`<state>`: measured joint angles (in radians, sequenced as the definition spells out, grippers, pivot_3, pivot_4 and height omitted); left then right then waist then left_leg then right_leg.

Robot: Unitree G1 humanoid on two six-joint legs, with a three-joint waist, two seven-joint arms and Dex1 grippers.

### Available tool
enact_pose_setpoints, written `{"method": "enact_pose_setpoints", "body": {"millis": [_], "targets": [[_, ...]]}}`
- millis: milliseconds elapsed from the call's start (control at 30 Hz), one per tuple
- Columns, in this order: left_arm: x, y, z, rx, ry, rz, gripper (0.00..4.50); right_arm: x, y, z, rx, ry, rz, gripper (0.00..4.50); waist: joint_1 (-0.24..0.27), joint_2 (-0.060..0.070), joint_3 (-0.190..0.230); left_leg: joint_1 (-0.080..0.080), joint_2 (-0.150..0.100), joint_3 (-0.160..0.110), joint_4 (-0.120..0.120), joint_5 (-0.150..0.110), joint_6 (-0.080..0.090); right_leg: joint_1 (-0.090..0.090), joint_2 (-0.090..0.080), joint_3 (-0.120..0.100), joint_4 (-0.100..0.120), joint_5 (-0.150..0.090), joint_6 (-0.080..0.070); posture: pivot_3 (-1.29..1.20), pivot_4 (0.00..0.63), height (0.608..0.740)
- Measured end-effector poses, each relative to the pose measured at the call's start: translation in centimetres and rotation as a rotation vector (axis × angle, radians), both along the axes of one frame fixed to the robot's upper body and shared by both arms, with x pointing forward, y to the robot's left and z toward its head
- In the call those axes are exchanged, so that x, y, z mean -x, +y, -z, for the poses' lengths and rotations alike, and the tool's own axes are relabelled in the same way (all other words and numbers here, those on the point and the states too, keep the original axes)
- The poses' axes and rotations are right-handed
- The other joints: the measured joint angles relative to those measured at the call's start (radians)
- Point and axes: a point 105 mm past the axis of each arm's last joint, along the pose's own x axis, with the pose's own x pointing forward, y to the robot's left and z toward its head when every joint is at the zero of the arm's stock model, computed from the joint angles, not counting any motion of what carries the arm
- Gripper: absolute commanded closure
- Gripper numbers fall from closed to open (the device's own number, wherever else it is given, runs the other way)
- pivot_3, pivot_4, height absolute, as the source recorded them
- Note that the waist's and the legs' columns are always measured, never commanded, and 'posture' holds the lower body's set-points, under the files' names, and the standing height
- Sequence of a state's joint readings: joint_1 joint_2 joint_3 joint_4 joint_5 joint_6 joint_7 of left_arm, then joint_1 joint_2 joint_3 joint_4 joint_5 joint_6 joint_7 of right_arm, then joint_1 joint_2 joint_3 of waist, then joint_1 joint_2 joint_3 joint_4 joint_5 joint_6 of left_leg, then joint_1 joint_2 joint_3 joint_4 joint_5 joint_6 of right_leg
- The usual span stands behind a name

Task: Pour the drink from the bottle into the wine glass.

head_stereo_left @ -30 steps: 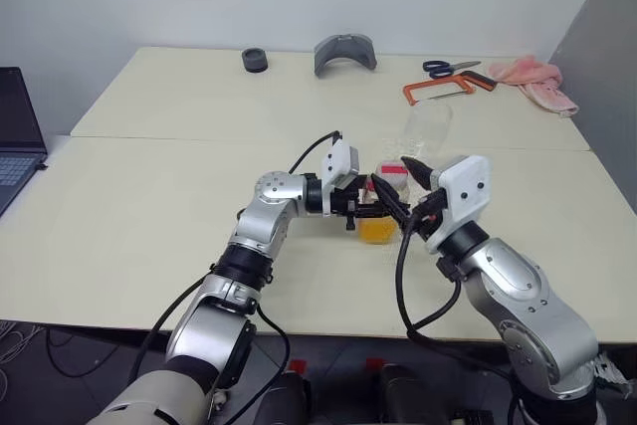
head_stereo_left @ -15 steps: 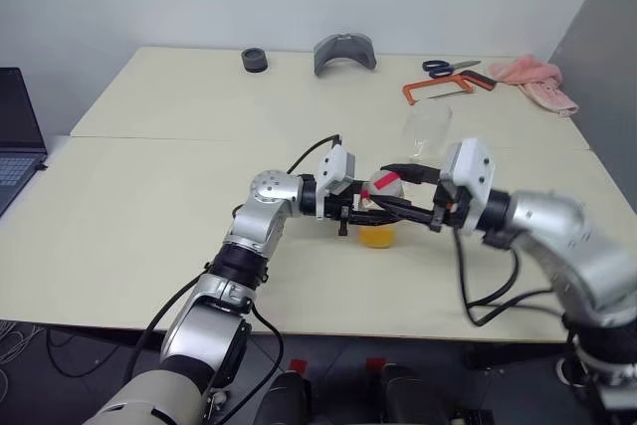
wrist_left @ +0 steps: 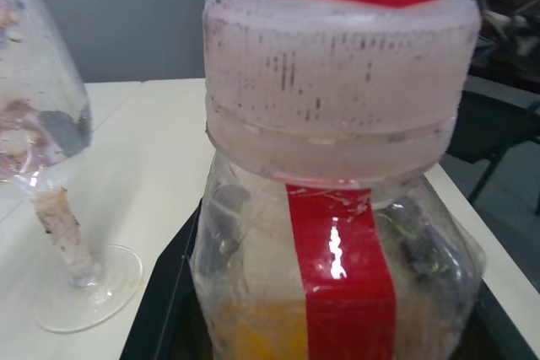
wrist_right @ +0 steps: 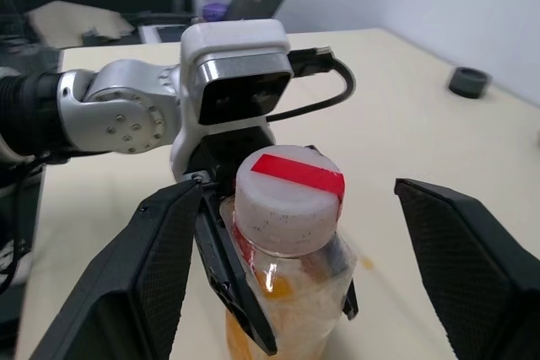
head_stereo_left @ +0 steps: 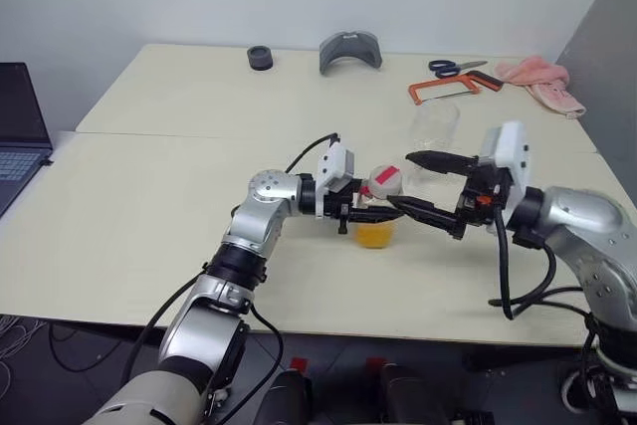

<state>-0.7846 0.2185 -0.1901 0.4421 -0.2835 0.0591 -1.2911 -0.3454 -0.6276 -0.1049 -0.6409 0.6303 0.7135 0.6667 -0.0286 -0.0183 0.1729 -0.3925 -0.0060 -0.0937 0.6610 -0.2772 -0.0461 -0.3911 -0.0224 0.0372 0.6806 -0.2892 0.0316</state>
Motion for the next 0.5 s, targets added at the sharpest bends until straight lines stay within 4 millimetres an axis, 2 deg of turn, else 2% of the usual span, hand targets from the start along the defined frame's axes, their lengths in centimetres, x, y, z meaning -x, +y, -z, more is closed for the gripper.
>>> {"method": "enact_pose_setpoints", "body": {"millis": [267, 467, 500], "targets": [[-0.3, -0.7, 0.1, 0.019, -0.007, -0.028, 2.81, 0.0, 3.5, 1.2, -0.186, -0.039, 0.322, 0.59, -0.005, 0.001, -0.001, 0.0, -0.001, -0.001, 0.0, 0.001, -0.002, -0.003, 0.003, 0.0, 0.002, 0.0, 0.0, 0.0, 0.15, 0.74], [-0.5, -0.6, 0.3, 0.016, 0.002, -0.034, 2.81, -0.8, 3.3, 1.3, -0.181, -0.077, 0.444, 0.59, -0.004, 0.001, -0.001, -0.001, -0.002, -0.001, 0.0, 0.001, -0.002, -0.003, 0.002, 0.0, 0.001, 0.0, 0.0, 0.0, 0.15, 0.74], [-0.4, -0.6, 0.3, 0.017, 0.001, -0.033, 2.81, -0.9, 3.3, 1.4, -0.18, -0.078, 0.452, 0.77, -0.004, 0.001, -0.001, -0.001, -0.002, -0.001, 0.0, 0.001, -0.002, -0.003, 0.002, 0.0, 0.001, 0.0, 0.0, 0.0, 0.15, 0.74]]}}
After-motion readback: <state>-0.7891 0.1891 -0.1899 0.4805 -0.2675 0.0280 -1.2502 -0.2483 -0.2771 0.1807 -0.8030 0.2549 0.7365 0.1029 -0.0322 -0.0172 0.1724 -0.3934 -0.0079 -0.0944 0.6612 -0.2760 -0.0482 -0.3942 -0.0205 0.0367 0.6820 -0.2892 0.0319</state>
